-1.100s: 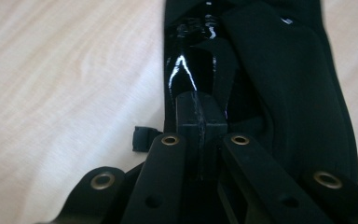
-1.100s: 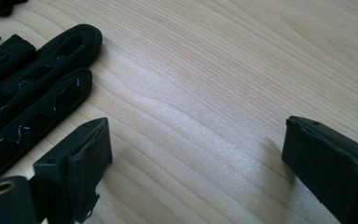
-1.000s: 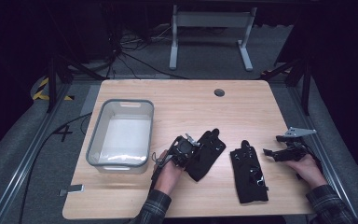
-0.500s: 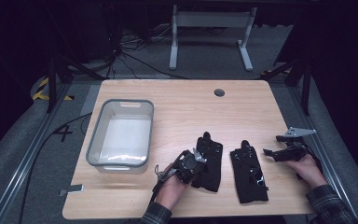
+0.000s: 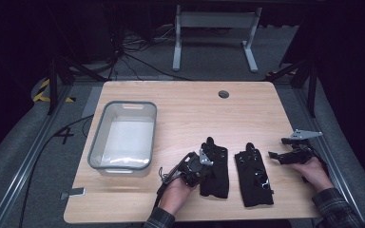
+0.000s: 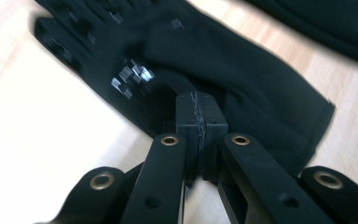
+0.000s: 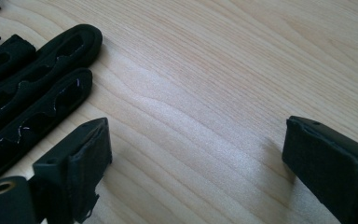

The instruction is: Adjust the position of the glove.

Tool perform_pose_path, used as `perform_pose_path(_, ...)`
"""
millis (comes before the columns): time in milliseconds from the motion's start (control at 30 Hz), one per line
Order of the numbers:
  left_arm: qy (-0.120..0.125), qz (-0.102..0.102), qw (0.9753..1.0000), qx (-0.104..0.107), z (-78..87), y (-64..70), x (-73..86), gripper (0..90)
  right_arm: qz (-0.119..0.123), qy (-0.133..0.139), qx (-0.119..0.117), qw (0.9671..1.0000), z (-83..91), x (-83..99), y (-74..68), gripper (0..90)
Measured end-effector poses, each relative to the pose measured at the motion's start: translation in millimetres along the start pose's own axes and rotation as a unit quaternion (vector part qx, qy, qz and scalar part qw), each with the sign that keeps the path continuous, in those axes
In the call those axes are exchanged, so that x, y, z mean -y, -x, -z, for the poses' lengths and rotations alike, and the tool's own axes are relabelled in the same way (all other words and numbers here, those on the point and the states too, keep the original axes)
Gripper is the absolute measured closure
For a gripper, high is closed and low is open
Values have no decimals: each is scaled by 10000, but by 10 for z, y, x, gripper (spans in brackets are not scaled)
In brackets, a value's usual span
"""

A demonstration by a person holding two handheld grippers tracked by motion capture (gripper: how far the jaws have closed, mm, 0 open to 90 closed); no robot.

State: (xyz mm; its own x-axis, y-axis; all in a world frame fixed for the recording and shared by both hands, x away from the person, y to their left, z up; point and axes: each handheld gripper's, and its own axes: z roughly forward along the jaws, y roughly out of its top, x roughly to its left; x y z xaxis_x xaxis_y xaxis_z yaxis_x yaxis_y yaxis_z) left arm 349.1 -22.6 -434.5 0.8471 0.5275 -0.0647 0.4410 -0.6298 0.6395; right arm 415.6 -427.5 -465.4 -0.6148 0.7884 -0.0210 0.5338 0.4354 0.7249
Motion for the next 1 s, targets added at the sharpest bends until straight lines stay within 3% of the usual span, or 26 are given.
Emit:
perform_pose_path(133,68,-56,9999,-101,-92,-98,-85,896,-3,-4,4,10000,0,-1,-1,83)
perform_pose_path(267,-183,-163,9997,-81,-240,-143,-96,897,-1,-3,4,10000,0,-1,-1,82)
perform_pose_path(600,-230,-448,9985,212,-261,26,-48,898,-2,-3,4,10000,0,0,-2,82)
perform_pose_path(833,-255,-715,9962,428,-315,110,-108,898,26,-8,18,10000,-7,-5,-11,75)
perform_pose_path(1000,-235,-786,9957,432,-347,131,-147,898,46,-16,0,10000,-5,-5,-11,75)
